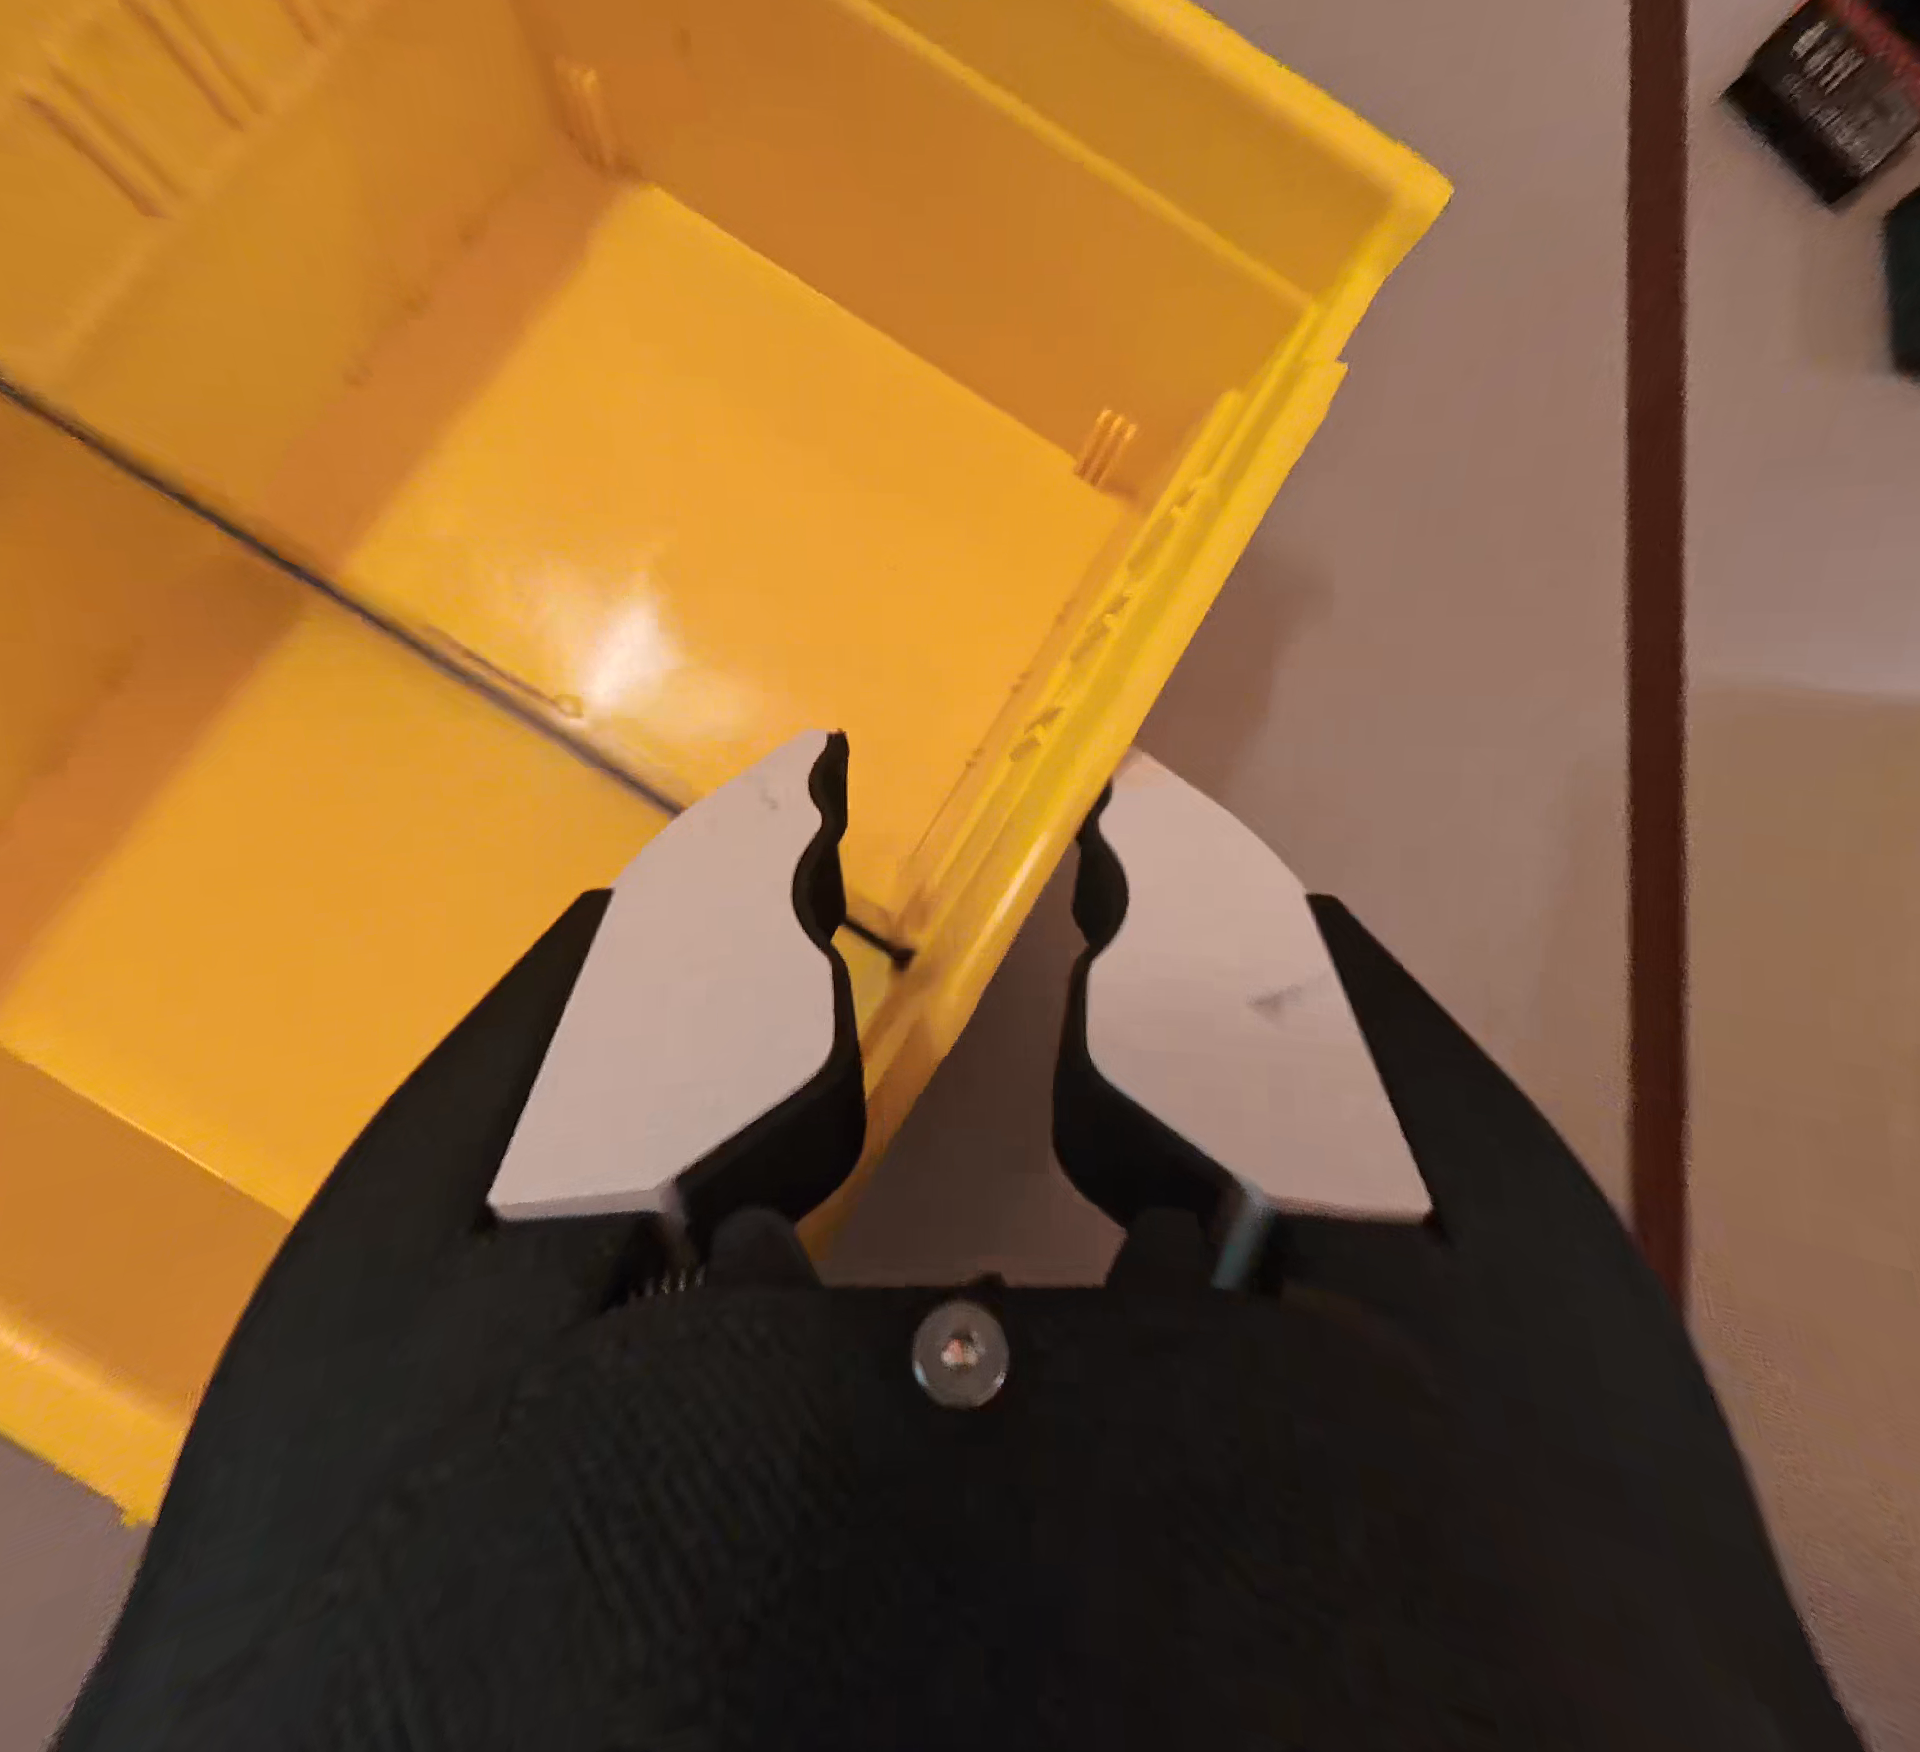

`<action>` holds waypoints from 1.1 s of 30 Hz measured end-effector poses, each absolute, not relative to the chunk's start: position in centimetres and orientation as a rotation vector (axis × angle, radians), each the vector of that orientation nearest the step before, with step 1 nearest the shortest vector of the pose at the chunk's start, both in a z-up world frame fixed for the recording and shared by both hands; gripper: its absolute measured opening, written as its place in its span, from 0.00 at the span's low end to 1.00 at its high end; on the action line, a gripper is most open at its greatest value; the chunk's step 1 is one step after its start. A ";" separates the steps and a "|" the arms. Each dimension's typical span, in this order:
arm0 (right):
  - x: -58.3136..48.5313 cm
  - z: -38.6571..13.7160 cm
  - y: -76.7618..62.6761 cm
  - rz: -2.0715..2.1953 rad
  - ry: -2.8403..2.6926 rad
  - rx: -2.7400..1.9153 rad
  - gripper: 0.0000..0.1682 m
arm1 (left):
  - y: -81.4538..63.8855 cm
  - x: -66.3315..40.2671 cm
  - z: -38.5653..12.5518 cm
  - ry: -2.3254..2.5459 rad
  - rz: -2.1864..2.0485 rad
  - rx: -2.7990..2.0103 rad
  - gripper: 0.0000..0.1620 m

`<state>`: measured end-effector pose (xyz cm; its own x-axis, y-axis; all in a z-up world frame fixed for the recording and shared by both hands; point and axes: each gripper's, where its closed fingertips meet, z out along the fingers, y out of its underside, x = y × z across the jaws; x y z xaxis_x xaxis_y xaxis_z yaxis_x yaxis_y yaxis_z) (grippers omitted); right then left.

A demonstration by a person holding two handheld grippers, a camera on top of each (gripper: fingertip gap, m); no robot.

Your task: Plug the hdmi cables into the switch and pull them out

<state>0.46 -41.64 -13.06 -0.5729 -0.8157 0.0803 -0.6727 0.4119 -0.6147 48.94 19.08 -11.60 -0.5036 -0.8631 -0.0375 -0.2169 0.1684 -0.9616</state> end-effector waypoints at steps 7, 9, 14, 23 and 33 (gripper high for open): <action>1.8 -12.8 -46.5 -0.873 2.411 -1.187 0.05 | 18.9 48.9 -11.8 1.837 -1.434 -1.069 0.15; 2.1 -12.8 -48.6 -0.886 2.405 -1.222 0.03 | 18.9 48.9 -11.8 1.835 -1.434 -1.069 0.15; 2.8 -12.7 -51.1 -0.922 2.413 -1.288 0.03 | 18.8 48.9 -11.9 1.826 -1.452 -1.075 0.14; 1.3 -5.5 -48.9 -1.296 2.422 -1.569 0.15 | 18.9 48.9 -12.0 1.812 -1.423 -1.100 0.14; 12.6 -5.1 -22.5 -1.285 1.418 -1.454 0.46 | 16.5 44.6 -9.1 2.088 -1.189 -0.989 0.44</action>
